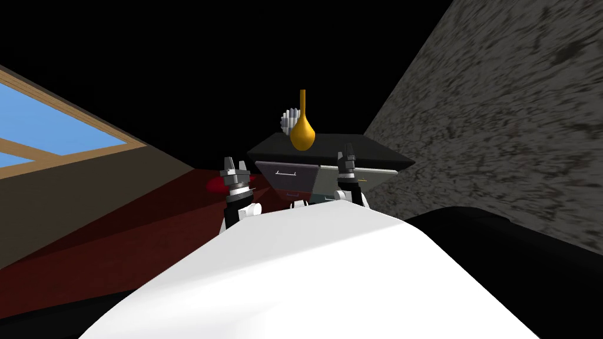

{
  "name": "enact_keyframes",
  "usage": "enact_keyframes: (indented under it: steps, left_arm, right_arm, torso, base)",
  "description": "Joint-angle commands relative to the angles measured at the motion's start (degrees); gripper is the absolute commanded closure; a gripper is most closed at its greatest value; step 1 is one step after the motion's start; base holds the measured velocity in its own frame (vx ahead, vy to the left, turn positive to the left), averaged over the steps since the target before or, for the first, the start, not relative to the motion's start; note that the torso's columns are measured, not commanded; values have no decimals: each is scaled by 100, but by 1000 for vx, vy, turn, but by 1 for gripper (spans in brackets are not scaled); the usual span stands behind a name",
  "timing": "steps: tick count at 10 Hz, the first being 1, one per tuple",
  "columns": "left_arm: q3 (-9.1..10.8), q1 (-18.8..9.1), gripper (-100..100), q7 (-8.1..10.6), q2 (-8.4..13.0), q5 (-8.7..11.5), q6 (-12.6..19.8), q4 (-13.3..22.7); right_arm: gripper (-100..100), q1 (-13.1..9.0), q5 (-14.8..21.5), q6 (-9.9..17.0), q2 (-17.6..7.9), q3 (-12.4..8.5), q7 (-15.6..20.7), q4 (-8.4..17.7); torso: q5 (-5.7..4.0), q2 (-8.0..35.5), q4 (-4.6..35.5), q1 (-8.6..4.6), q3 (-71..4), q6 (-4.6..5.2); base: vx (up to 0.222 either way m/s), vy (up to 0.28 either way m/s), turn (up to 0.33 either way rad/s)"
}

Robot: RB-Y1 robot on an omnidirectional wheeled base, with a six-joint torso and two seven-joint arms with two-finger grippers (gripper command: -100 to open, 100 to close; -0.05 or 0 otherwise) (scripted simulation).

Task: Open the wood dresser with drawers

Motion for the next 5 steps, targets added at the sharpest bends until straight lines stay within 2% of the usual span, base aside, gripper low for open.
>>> enact_keyframes:
  steps: [1,5]
  left_arm:
    - [0,0,0,0,0,0,0,1]
    - [-1,0,0,0,0,0,0,1]
  right_arm:
    - [-100,-86,169,-85,-253,29,401,89]
    - [-100,-251,433,-216,-441,61,1017,237]
  torso:
    - [2,53,56,7,-112,-2]
    - [-5,81,81,-19,-139,-2]
  base:
    - [17,86,-83]
    - [13,78,-85]
